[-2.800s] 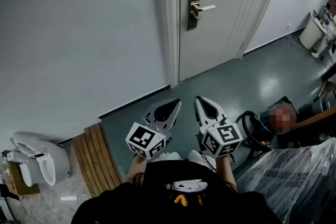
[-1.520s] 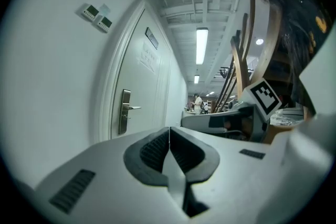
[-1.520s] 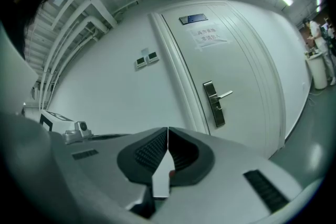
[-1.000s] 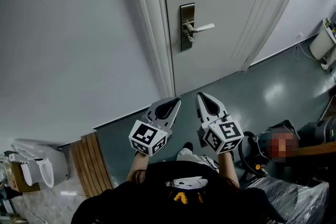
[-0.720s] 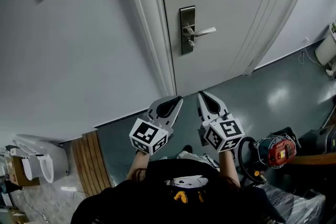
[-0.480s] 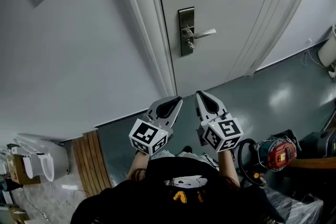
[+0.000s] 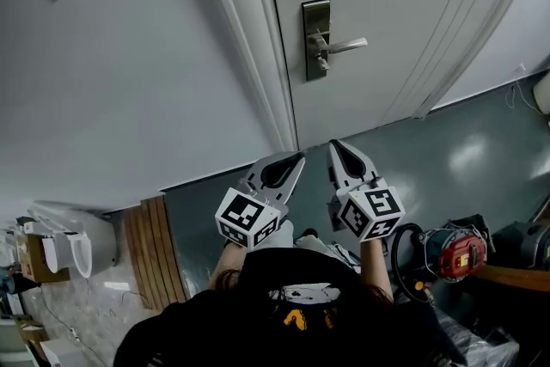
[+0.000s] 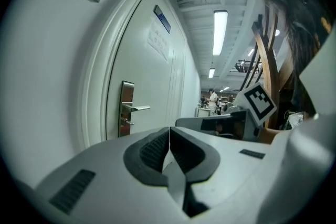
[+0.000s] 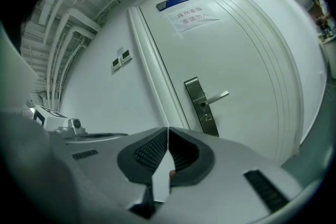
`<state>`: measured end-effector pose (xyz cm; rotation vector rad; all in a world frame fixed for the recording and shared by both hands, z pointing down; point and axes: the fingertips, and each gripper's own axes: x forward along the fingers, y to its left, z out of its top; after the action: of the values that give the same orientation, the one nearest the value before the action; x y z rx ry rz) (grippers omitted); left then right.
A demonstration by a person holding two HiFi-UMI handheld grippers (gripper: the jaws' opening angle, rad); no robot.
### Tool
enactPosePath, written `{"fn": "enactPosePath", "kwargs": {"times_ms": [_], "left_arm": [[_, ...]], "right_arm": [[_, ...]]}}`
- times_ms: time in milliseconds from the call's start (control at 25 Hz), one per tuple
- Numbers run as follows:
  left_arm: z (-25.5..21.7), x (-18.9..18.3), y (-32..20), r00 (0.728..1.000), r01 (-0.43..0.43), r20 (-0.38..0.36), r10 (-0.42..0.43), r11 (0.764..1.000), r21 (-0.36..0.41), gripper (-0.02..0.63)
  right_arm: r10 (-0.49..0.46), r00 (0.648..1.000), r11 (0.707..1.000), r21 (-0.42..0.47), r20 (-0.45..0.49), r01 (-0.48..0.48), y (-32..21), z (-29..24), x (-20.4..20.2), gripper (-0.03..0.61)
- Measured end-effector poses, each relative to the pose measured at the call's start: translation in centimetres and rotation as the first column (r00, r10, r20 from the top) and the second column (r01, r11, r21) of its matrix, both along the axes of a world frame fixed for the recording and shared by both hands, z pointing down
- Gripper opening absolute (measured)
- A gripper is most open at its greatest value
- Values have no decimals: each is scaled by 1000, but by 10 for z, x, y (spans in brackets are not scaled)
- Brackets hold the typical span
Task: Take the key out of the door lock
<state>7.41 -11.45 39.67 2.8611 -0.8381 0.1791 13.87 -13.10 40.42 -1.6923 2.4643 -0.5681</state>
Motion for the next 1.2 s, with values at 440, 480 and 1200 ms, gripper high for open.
{"fn": "enactPosePath", "kwargs": {"times_ms": [440, 480, 1200], "left_arm": [[8, -16, -23, 999, 51, -10, -51, 998, -21, 11], [8, -15, -27, 998, 53, -14, -53, 998, -21, 11], [24, 1, -103, 999, 35, 19, -35, 999, -2, 11]], "right_arm": [[-19, 999, 999, -46, 36, 20, -23, 14, -5, 6], [-19, 999, 998, -51, 36, 21, -25, 15, -4, 6], [39, 997, 990, -137, 66, -29, -120, 46, 28, 8]]}}
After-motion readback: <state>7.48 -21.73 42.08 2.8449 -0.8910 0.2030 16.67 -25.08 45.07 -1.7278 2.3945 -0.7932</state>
